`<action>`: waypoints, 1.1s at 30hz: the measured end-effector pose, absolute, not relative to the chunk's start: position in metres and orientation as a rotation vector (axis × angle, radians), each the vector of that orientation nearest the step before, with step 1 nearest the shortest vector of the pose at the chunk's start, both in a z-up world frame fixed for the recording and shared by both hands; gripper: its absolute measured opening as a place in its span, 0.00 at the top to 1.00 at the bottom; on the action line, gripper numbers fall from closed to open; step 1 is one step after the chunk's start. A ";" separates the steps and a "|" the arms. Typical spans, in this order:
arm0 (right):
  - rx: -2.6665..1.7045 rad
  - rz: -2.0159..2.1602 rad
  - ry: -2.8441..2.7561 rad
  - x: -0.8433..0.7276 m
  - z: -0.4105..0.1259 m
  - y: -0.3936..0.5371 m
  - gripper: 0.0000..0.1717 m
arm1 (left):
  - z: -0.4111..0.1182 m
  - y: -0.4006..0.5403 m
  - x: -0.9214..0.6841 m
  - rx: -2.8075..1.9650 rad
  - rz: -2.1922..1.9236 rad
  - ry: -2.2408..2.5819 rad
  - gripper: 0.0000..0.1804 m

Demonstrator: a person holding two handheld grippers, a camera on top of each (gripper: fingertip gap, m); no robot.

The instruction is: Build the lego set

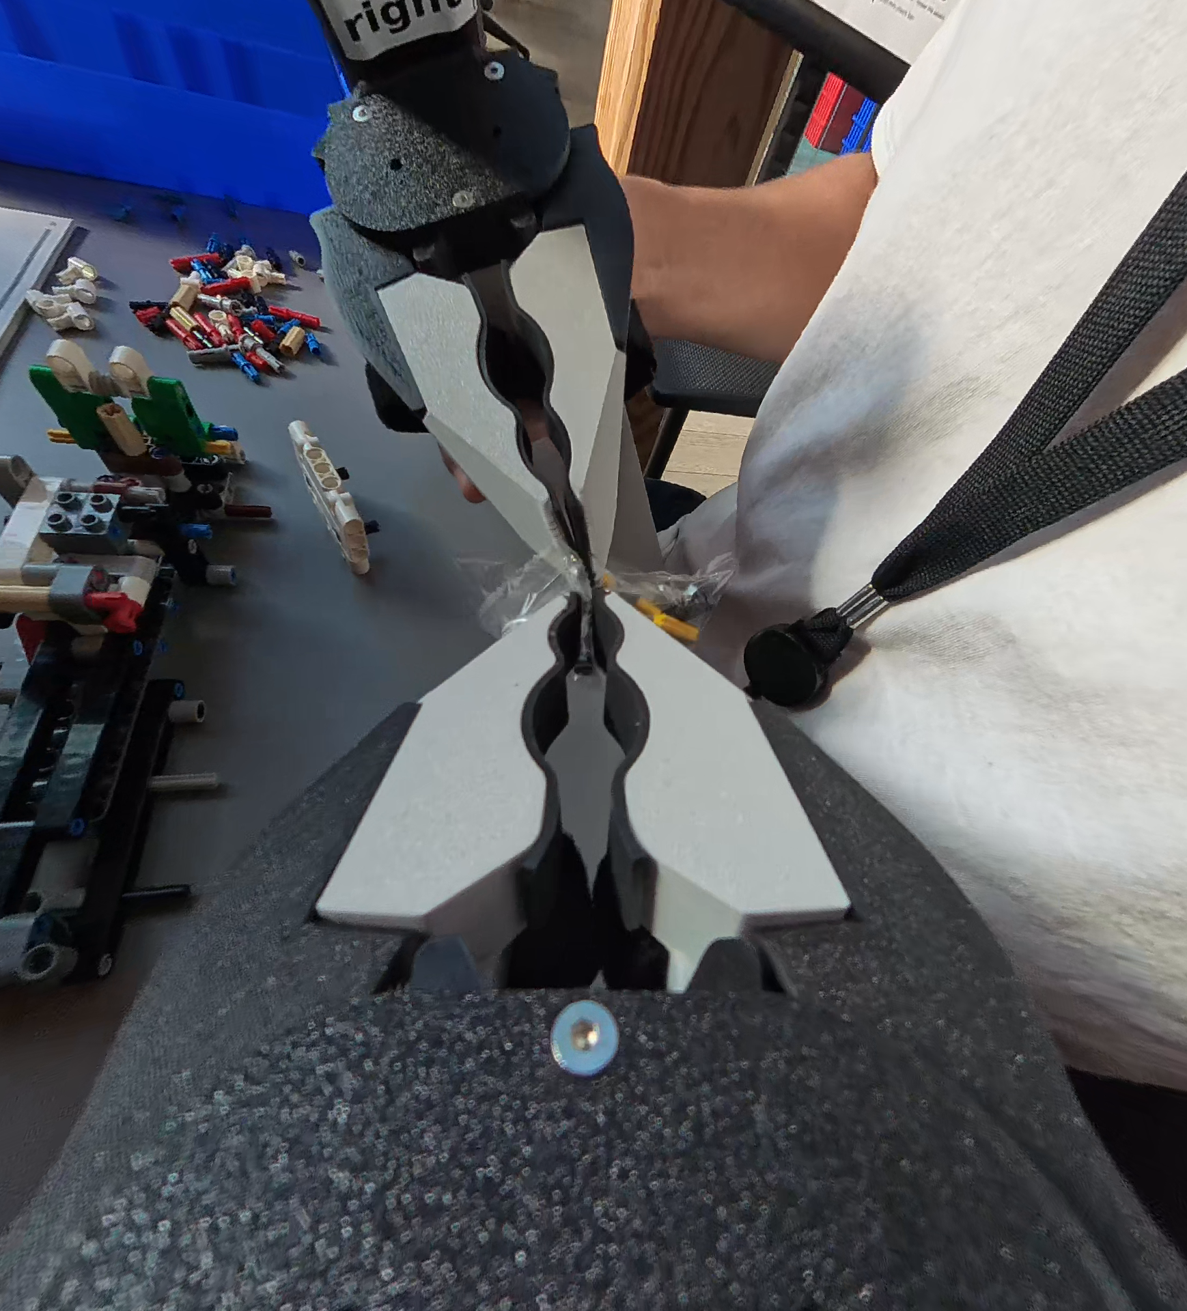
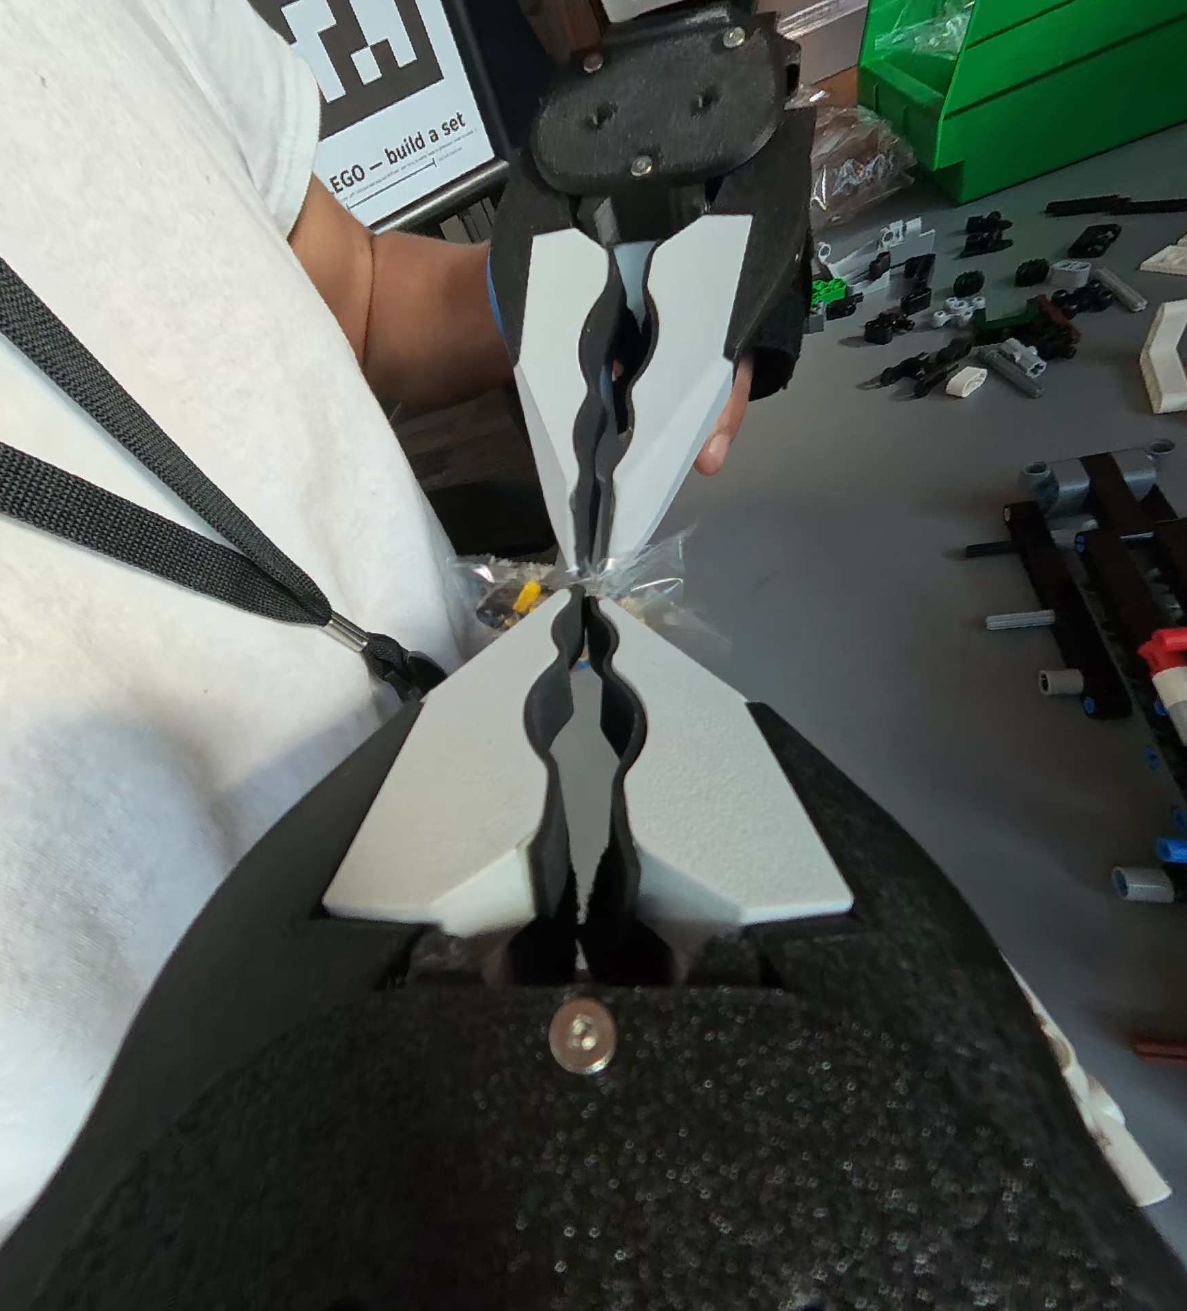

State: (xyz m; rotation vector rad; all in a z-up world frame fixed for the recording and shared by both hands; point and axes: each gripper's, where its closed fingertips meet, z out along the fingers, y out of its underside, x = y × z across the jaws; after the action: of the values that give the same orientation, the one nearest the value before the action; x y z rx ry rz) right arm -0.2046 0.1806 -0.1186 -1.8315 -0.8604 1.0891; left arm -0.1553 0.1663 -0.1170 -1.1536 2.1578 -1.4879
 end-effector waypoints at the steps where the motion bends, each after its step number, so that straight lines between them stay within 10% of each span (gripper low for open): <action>1: -1.839 1.085 -0.876 -0.206 -0.120 0.179 1.00 | -0.119 0.166 -0.156 -1.143 -1.480 2.175 1.00; 25: -1.971 1.021 -0.580 -0.179 -0.131 0.201 1.00 | -0.123 0.205 -0.158 -1.209 -1.575 2.045 1.00; 33: -2.009 0.875 -0.554 -0.179 -0.128 0.207 0.81 | -0.131 0.215 -0.158 -1.345 -1.473 2.022 1.00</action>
State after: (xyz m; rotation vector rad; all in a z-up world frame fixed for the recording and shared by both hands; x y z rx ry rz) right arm -0.1791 0.2070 -0.1284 -2.0095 -0.5543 0.8752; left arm -0.1584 0.2145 -0.1306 -1.3450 2.0223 -1.4731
